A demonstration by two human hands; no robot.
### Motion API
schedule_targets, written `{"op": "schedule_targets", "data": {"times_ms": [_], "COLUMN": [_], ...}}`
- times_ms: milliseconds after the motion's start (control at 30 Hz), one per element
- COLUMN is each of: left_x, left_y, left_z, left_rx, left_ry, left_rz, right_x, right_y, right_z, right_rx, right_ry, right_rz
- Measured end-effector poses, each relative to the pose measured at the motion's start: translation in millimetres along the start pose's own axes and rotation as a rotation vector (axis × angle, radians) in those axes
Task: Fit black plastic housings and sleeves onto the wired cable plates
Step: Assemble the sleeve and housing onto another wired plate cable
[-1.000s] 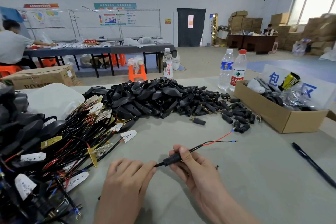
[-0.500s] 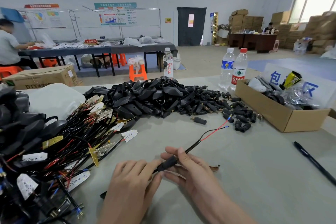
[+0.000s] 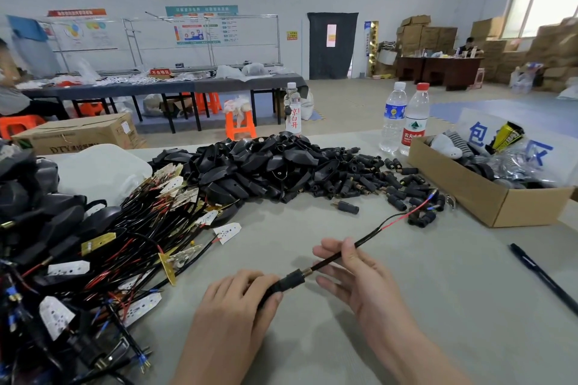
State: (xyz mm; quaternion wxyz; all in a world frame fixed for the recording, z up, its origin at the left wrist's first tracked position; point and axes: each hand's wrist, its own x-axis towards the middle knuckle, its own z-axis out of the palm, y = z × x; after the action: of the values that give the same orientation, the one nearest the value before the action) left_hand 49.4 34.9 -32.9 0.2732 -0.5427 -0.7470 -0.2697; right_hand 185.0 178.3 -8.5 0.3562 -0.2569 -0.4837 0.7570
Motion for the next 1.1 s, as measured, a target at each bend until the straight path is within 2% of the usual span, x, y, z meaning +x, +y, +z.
{"op": "schedule_targets", "data": {"times_ms": [200, 433, 667, 767, 900, 967, 1100], "left_x": [-1, 1, -1, -3, -3, -3, -3], "left_y": [3, 3, 0, 0, -2, -3, -5], "left_z": [-6, -8, -11, -9, -5, -4, -5], "left_rx": [-0.028, -0.021, -0.056, -0.06, -0.051, -0.037, -0.075], "left_ry": [-0.063, -0.059, -0.069, -0.079, -0.011, 0.014, -0.044], "left_rz": [-0.061, -0.081, -0.076, -0.047, -0.043, -0.055, -0.125], "right_x": [3, 6, 16, 14, -1, -8, -7], "right_y": [-3, -11, -26, -21, 5, 14, 17], "right_z": [-6, -16, -43, -36, -1, 10, 11], "right_rx": [-0.043, -0.029, 0.185, 0.222, 0.137, 0.046, -0.029], "right_ry": [0.057, 0.153, 0.335, 0.254, -0.033, -0.134, -0.113], "right_rz": [-0.037, -0.066, -0.087, -0.026, 0.137, 0.159, 0.099]}}
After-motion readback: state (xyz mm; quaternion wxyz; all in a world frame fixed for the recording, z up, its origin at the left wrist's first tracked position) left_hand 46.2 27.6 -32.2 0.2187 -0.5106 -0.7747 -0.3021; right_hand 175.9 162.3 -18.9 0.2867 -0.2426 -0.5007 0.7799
